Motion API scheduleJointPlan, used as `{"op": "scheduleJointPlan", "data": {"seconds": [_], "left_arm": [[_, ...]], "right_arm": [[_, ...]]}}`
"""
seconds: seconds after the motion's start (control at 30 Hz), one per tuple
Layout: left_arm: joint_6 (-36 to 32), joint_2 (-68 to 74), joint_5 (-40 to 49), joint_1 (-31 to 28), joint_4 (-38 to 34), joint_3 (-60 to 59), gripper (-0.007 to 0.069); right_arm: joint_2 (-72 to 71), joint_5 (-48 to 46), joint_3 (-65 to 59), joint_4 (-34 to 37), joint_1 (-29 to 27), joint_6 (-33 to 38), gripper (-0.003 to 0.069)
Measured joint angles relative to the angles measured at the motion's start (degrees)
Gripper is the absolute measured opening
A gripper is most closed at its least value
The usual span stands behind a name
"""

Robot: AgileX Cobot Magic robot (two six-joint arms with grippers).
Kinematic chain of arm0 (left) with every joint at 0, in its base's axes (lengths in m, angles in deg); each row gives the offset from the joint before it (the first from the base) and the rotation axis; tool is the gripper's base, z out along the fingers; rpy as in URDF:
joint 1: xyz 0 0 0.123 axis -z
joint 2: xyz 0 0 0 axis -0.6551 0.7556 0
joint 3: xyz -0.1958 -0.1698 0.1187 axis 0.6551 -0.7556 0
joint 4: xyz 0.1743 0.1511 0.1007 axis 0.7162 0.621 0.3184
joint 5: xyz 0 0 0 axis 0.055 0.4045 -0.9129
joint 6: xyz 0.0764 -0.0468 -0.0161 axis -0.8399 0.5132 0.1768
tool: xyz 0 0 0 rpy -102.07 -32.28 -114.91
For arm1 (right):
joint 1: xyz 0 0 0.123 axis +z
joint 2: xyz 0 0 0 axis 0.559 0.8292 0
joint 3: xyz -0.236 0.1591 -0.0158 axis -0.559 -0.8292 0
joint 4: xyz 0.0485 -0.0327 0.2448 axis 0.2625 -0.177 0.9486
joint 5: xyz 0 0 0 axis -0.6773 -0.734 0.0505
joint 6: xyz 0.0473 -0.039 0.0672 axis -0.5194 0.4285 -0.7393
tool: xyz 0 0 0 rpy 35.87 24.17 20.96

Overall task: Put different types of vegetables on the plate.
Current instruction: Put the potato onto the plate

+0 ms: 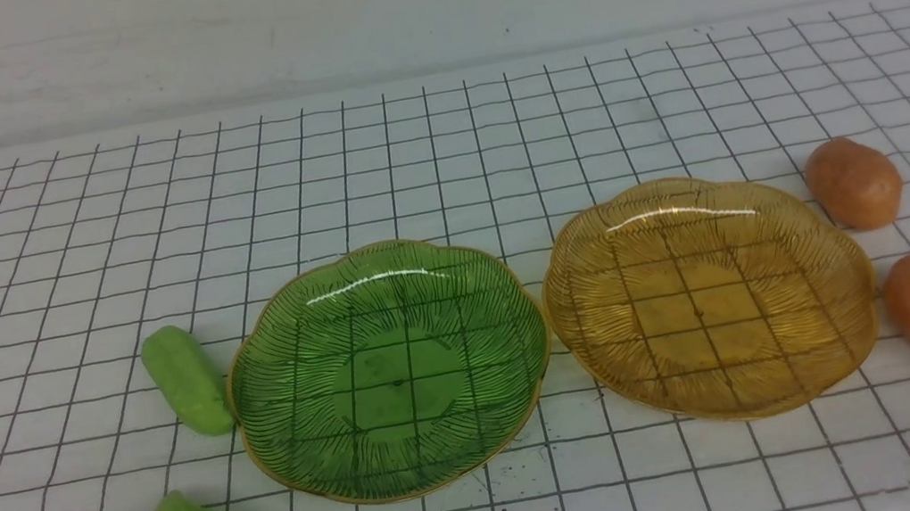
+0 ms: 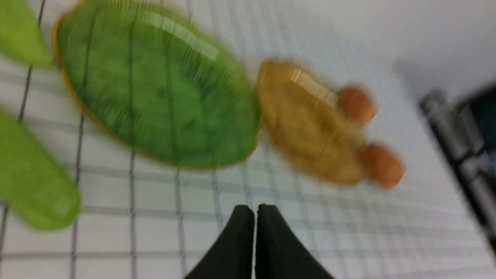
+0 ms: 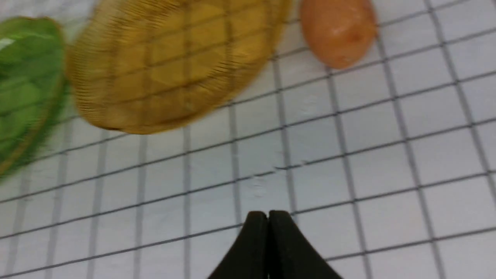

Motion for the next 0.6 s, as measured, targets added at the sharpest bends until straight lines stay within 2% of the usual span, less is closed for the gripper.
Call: {"op": "scheduleJointPlan", "data": {"seconds": [0.13, 0.3, 0.43, 0.5, 0.53, 0.57, 0.6], "left_arm": [[-6.42, 14.23, 4.31, 0.0, 3.48, 4.51, -0.0005], [-10.68, 22.33, 4.6, 0.0, 3.61, 6.97, 0.0023], [-12.27, 25.78, 4.34, 0.0, 3.49, 7.58, 0.0071], [-12.92, 26.99, 3.78, 0.0, 3.49, 7.58, 0.012], [-12.92, 27.0, 3.72, 0.0, 3.49, 7.58, 0.0127], [-13.04, 27.2, 3.29, 0.0, 3.49, 7.58, 0.0155], [-13.11, 27.2, 3.26, 0.0, 3.49, 7.58, 0.0167]], "right_arm": [[14.29, -0.27, 5.38, -9.35, 0.0, -3.91, 0.001], [25.83, 0.24, 10.47, -10.76, 0.0, -3.99, 0.0083], [33.69, 1.18, 14.28, -11.3, 0.0, -2.99, 0.0202], [38.42, 3.12, 16.33, -11.74, 0.0, -1.67, 0.0308], [38.8, 3.56, 16.62, -11.75, 0.0, -1.55, 0.0326], [41.38, 5.28, 17.43, -11.96, 0.0, -0.71, 0.0386], [42.46, 5.79, 17.65, -12.02, 0.0, -0.4, 0.0402]]}}
